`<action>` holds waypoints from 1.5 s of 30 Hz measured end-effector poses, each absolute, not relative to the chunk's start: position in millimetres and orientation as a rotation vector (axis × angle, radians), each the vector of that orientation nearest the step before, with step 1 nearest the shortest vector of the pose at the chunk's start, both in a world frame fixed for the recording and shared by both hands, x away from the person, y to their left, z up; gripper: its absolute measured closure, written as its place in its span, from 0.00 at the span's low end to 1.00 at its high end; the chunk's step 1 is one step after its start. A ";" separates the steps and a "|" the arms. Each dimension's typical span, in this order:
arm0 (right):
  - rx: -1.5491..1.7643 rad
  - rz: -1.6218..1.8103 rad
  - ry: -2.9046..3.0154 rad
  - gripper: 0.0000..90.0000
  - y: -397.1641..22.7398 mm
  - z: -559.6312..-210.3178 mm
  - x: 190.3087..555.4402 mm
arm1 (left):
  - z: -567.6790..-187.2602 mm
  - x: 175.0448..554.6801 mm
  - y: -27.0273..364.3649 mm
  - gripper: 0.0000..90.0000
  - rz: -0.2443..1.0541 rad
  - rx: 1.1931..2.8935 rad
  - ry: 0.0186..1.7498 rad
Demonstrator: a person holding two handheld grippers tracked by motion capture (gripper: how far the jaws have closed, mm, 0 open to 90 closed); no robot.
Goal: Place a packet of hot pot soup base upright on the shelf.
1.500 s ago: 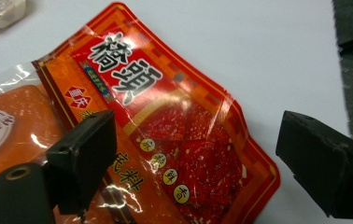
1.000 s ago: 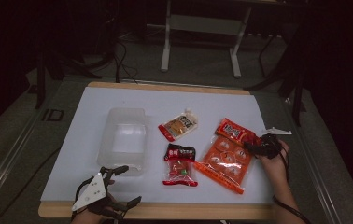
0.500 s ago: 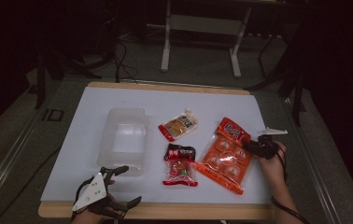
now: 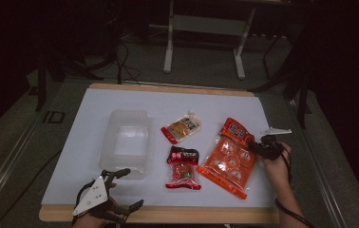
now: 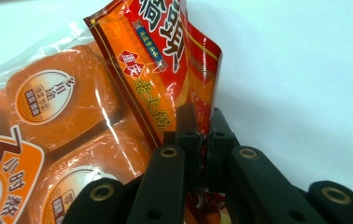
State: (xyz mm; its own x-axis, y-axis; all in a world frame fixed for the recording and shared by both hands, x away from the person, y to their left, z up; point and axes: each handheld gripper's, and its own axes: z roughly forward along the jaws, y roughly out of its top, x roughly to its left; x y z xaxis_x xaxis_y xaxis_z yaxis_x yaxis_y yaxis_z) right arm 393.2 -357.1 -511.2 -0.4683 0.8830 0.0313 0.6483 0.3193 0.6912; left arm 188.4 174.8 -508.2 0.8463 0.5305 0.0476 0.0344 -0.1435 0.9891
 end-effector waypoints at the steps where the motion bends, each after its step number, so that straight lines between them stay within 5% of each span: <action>1: 1.366 0.923 2.239 0.97 -357.1 -511.2 393.2 | -508.2 188.5 174.9 0.02 0.455 1.669 0.441; 45: 0.927 1.202 2.148 0.97 -327.1 -403.3 319.1 | -502.3 187.1 170.3 0.03 0.378 1.707 0.544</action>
State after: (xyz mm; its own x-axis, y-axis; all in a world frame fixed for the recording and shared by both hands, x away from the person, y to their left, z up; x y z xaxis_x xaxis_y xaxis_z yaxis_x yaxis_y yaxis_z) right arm 319.1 -327.1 -403.3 -0.6396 0.7625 -0.0979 0.3152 0.3763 0.8712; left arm 187.1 170.3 -502.3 0.8356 0.5475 -0.0450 0.1485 -0.1462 0.9780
